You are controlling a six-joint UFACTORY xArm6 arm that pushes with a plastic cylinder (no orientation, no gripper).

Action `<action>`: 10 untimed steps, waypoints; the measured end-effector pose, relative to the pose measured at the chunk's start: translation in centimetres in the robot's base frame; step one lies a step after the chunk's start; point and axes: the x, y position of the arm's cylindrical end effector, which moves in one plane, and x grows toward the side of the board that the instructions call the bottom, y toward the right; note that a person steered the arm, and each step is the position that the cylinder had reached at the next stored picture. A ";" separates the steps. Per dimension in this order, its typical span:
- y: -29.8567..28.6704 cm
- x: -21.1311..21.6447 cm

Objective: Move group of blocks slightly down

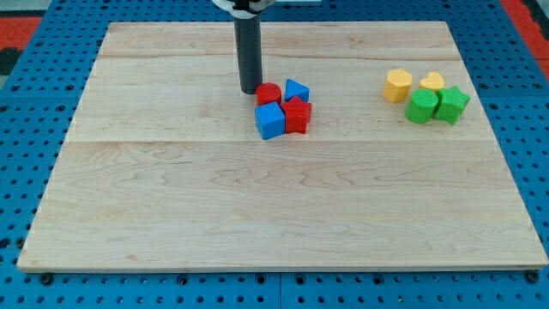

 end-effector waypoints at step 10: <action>-1.5 -0.8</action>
